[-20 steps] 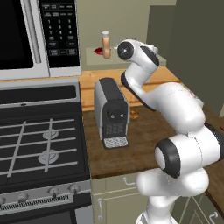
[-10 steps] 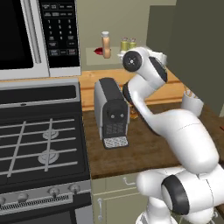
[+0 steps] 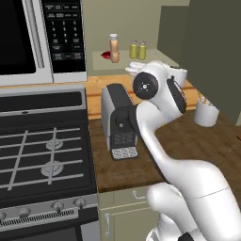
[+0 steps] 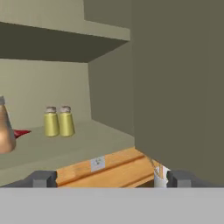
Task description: Put the shaker and condiment bottle from the counter next to their counterparts in the cabinet.
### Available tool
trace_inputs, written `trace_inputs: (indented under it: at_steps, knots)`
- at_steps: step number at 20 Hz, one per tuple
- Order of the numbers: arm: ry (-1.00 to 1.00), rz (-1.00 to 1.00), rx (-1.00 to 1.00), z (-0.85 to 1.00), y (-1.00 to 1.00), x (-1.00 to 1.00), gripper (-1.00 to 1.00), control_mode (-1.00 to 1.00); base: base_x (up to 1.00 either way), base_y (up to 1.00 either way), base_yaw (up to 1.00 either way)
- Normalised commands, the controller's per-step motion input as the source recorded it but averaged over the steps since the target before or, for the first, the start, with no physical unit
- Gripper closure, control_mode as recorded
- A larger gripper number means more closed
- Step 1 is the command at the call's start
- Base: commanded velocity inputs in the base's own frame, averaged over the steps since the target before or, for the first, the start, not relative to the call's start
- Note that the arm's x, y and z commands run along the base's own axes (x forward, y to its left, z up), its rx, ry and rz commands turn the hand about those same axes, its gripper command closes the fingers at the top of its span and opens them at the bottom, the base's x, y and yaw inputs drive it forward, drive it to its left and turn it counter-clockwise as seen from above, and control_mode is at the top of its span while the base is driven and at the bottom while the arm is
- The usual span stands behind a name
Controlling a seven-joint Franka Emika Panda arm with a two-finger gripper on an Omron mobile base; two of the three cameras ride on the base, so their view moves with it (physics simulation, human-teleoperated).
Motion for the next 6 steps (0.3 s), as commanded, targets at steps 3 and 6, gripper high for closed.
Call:
trace_inputs:
  at_steps: [3, 6]
  knots:
    - [-0.06, 0.00, 0.00, 0.01, 0.38, -1.00, -1.00, -1.00, 0.00, 0.00, 0.00]
    - [-0.07, 0.00, 0.00, 0.00, 0.38, -1.00, -1.00, -1.00, 0.00, 0.00, 0.00]
